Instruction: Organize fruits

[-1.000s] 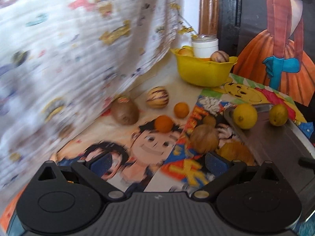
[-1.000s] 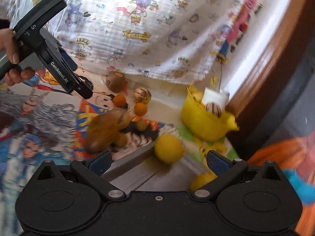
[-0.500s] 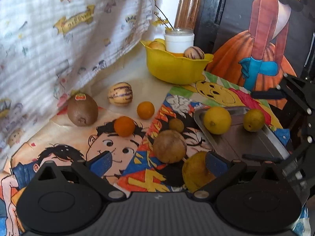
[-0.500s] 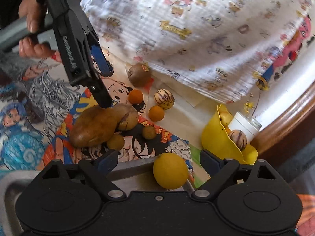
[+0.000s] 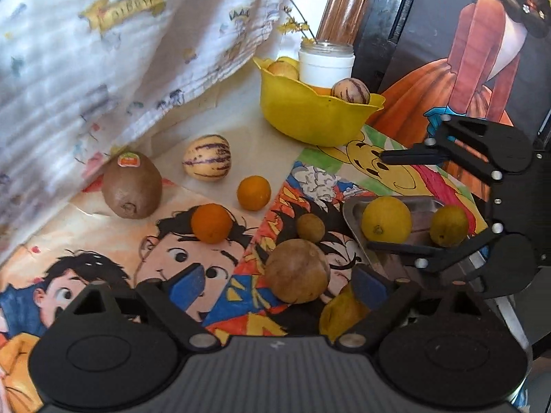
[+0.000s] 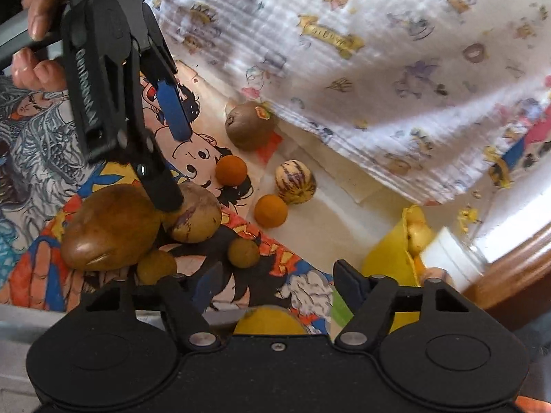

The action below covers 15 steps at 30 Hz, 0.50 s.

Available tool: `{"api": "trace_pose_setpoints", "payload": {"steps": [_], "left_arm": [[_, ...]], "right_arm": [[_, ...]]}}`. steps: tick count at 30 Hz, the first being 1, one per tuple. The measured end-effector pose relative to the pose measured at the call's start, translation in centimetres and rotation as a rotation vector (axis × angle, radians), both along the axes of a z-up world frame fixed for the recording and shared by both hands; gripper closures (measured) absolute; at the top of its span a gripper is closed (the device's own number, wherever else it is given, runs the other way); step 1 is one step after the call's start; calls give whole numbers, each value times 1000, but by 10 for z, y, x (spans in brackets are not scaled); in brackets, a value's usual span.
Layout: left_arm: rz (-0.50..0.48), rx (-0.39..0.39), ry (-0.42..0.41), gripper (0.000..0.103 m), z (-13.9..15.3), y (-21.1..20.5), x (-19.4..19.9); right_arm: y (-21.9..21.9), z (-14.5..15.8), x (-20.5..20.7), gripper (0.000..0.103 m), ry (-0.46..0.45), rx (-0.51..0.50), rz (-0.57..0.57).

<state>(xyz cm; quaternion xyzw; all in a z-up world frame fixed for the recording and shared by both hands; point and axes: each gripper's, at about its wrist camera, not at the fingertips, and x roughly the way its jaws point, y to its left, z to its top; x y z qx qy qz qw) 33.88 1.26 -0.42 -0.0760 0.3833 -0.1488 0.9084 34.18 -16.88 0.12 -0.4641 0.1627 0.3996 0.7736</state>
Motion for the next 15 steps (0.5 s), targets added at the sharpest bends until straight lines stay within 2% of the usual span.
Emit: {"api": "trace_pose_setpoints", "payload": {"steps": [5,11,15], "left_arm": [[-6,-7,16,22,-5,-4,8],[1,-22,35,31,-9,-2,14],[0,-59,47,38,-10,-1,15]], "right_arm": [[9,-13,7,42,26,-38,10],[11,-18,14,43,53,-5,-16],[14,-24,16,50,62,-11,-12]]}}
